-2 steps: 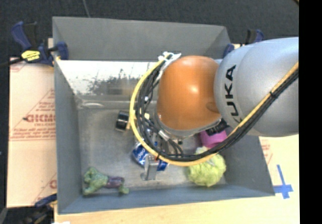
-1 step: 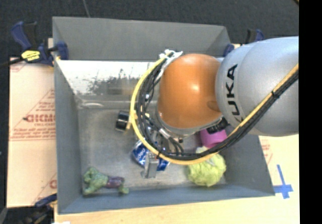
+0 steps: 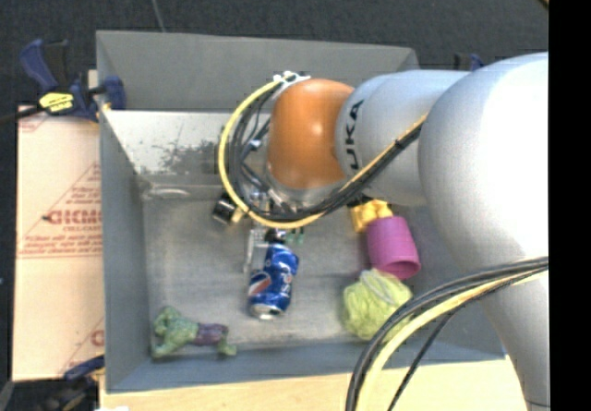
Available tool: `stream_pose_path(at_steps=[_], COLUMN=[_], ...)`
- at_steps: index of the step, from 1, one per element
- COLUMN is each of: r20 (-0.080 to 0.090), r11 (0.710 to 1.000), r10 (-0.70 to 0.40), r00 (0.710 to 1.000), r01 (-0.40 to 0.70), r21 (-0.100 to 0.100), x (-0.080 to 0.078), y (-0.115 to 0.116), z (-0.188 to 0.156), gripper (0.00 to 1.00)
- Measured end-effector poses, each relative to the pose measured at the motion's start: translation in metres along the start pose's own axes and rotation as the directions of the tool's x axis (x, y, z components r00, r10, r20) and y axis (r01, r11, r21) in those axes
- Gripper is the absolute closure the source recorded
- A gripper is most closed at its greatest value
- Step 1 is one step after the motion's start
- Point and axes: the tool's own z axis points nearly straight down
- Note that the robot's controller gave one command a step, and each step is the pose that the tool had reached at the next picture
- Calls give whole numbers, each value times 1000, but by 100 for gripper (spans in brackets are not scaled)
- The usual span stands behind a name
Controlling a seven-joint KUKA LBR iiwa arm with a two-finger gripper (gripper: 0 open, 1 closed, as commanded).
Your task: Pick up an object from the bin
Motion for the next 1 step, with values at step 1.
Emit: stream_pose_path(at_steps=[1], r20=[-14], r11=[1000], r10=[9], r00=[1000], r01=[-9], r21=[2], x=[19], y=[2], z=[-12], gripper=[0])
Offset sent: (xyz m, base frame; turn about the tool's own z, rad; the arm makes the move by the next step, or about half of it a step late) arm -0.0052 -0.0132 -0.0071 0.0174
